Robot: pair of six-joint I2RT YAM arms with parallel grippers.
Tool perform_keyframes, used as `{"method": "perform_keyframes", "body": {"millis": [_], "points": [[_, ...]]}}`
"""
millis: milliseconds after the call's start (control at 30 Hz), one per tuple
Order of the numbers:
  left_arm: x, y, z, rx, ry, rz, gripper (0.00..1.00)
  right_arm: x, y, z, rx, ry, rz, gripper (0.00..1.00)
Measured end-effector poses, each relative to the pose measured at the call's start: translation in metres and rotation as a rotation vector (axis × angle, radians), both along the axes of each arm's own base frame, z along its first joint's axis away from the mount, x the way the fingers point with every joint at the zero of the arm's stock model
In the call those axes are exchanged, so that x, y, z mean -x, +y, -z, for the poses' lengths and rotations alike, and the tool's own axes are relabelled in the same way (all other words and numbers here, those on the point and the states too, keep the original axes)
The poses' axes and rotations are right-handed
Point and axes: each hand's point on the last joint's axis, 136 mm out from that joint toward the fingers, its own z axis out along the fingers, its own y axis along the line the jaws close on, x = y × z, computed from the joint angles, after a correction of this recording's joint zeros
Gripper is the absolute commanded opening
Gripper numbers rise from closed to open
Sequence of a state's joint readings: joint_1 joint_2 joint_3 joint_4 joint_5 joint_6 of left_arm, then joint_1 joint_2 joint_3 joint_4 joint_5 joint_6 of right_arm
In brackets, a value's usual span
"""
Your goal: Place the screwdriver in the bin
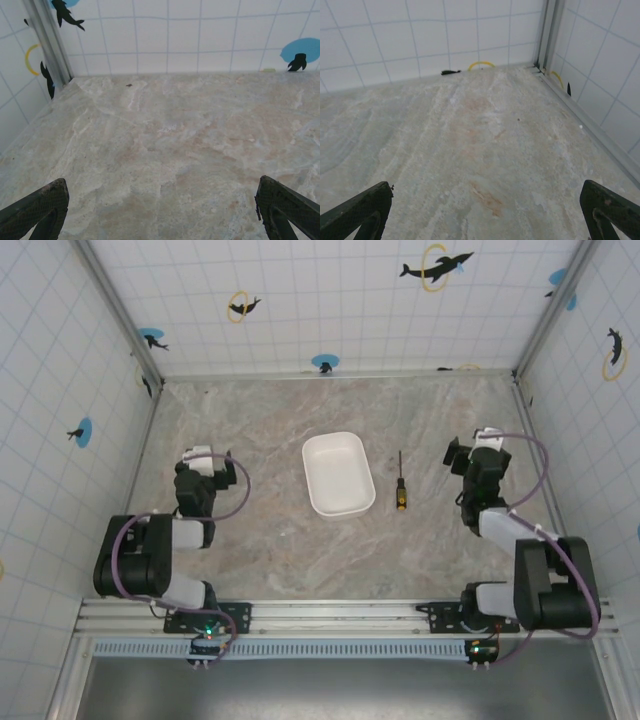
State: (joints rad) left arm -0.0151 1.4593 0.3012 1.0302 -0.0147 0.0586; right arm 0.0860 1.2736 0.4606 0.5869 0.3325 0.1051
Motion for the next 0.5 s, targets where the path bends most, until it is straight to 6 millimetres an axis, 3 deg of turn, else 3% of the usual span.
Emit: {"method": "perform_keyframes", "body": {"millis": [133,267,367,500], "points": [[-0.004,-0.008,-0.041,0.01,-0.044,0.031,0.98,-0.006,0.021,-0.026,-0.042,0.052,-0.054,0.99],[-0.004,-0.026,-0.08,0.076,-0.061,0.111,0.98,-0.005,0.052,-0.029,-0.072,0.183,-0.134,0.99],[-0.002,-0.048,-0.088,0.138,-0.017,0.193,0.97,0.005,0.077,-0.01,-0.091,0.312,-0.202,0.99],[0.011,-0.082,-0.067,0.203,0.105,0.295,0.98,0.029,0.104,0.035,-0.132,0.515,-0.277,0.99]]}}
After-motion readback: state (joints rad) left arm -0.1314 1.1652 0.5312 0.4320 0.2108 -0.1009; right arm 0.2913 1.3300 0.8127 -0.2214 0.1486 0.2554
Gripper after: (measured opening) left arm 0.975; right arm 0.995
